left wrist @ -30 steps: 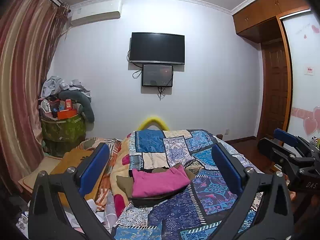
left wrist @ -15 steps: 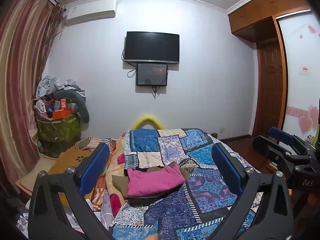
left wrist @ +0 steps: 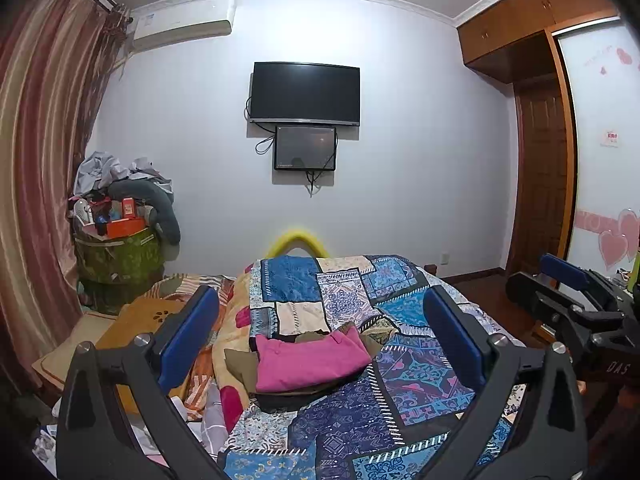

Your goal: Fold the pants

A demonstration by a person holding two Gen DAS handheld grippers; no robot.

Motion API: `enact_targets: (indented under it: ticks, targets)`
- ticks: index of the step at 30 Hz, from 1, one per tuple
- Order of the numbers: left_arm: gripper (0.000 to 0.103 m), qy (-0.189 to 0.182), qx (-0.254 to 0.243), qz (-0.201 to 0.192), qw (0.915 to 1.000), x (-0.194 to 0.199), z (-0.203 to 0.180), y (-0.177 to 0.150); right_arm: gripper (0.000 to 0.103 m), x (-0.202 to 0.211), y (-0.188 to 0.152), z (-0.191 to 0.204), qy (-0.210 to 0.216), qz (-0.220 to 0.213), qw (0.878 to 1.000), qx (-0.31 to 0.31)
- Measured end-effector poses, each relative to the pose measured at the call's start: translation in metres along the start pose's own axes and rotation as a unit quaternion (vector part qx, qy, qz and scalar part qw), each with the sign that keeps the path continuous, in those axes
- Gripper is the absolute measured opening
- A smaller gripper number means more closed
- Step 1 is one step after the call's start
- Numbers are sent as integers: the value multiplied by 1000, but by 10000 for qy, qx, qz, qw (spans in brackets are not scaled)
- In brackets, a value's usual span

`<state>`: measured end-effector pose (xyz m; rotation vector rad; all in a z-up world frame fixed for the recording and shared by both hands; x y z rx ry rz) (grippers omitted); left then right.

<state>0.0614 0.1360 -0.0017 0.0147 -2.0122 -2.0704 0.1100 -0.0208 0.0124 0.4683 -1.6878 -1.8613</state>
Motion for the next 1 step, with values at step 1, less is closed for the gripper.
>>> enact_targets:
  ticks: [1]
  targets:
    - [103, 4, 6, 5, 10000, -1, 0, 0, 103, 0, -1, 0, -1, 7, 10000, -2]
Point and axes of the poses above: each gripper's, at about its wrist camera, not at the fingertips, and x roughly against the way its jaws point, z to its left, y to its top, the point moved 8 cm from there along -x, roughly the way its jaws point, and after that the axes turned 4 degrees about -x, right-handed, at the moved point
